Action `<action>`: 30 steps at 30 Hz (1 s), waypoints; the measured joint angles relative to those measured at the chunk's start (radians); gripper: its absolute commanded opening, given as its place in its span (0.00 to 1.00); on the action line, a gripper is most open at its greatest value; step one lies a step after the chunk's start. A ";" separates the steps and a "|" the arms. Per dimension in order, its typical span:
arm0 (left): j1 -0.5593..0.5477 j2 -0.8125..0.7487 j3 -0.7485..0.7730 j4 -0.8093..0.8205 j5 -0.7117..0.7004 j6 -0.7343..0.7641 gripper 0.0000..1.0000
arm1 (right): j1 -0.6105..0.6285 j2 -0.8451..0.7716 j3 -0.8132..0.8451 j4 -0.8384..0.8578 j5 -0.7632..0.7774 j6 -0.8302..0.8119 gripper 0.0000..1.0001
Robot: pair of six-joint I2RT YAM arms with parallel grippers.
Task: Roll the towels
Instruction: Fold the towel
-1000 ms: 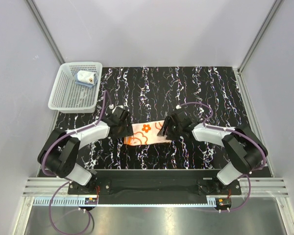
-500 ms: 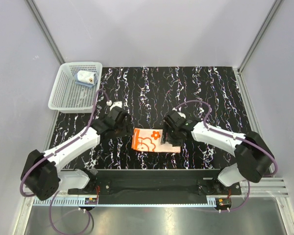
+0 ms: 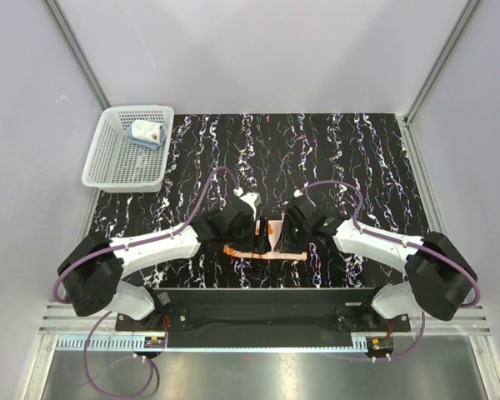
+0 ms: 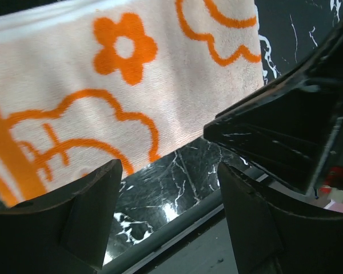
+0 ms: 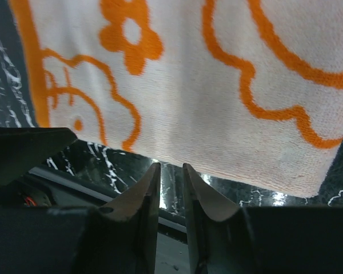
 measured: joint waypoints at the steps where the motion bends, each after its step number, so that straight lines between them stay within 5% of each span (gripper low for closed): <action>1: -0.006 0.016 0.000 0.016 0.007 -0.004 0.72 | 0.000 0.003 -0.022 0.014 -0.002 0.004 0.27; 18: 0.093 0.064 -0.137 0.138 -0.022 -0.028 0.70 | -0.007 0.044 -0.196 0.253 -0.048 0.100 0.25; 25: 0.107 0.063 -0.124 0.114 -0.041 0.011 0.70 | -0.007 -0.015 -0.153 0.093 -0.035 0.071 0.41; 30: 0.107 0.060 -0.073 0.008 -0.098 0.055 0.72 | -0.050 -0.073 -0.014 -0.034 0.035 0.019 0.40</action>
